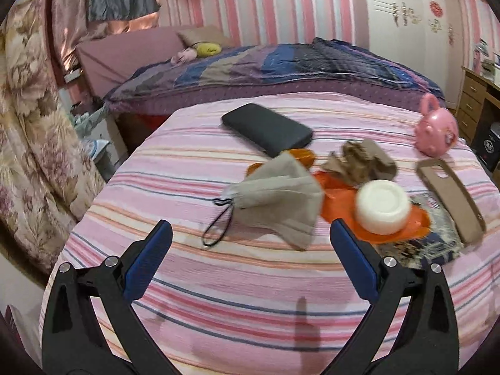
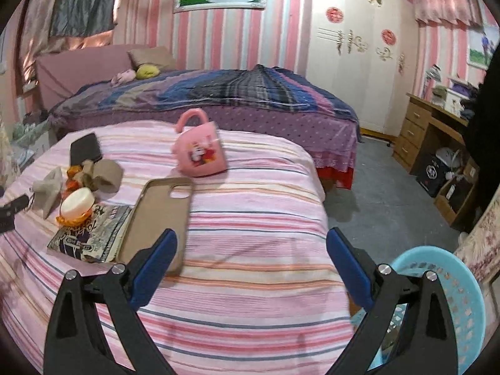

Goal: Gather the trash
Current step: 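Move both tools back over the bed items, then grasp the grey cloth mask with the left gripper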

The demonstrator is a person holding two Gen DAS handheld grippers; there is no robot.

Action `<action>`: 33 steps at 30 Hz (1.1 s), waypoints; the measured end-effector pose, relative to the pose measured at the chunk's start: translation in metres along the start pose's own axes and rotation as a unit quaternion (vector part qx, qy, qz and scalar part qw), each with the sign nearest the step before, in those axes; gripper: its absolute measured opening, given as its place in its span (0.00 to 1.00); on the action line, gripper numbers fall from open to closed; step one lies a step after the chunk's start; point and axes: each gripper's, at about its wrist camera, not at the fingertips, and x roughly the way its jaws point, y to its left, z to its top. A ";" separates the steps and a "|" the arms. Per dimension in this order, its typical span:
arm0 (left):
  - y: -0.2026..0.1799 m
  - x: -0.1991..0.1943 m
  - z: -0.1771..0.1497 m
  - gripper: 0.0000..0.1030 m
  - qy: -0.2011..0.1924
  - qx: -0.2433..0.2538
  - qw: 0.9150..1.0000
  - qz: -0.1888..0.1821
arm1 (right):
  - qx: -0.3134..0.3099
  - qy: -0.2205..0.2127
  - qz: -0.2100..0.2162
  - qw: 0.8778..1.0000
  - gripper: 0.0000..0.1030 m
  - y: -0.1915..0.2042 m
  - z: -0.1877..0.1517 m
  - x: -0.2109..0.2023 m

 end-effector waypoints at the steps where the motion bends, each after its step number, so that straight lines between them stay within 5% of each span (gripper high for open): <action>1: 0.003 0.003 0.001 0.95 0.002 -0.004 1.000 0.000 | 0.000 0.001 0.001 1.000 0.91 0.001 0.000 0.001; 7: 0.009 0.033 0.011 0.95 0.022 -0.011 1.000 0.010 | -0.011 0.014 0.006 1.000 0.91 0.015 0.000 0.015; 13: 0.015 0.059 0.017 0.92 0.049 -0.033 0.998 -0.027 | -0.015 0.026 0.005 1.000 0.91 0.016 0.000 0.025; 21: 0.007 0.068 0.014 0.41 0.068 -0.021 0.994 -0.078 | -0.010 0.036 0.009 0.999 0.91 0.016 0.001 0.038; 26: 0.008 0.057 0.013 0.30 0.056 -0.015 0.996 -0.070 | -0.016 0.031 0.007 0.999 0.91 0.019 0.001 0.036; 33: 0.024 0.021 0.015 0.29 0.025 -0.021 0.997 -0.067 | -0.017 0.022 0.014 1.000 0.91 0.027 0.001 0.028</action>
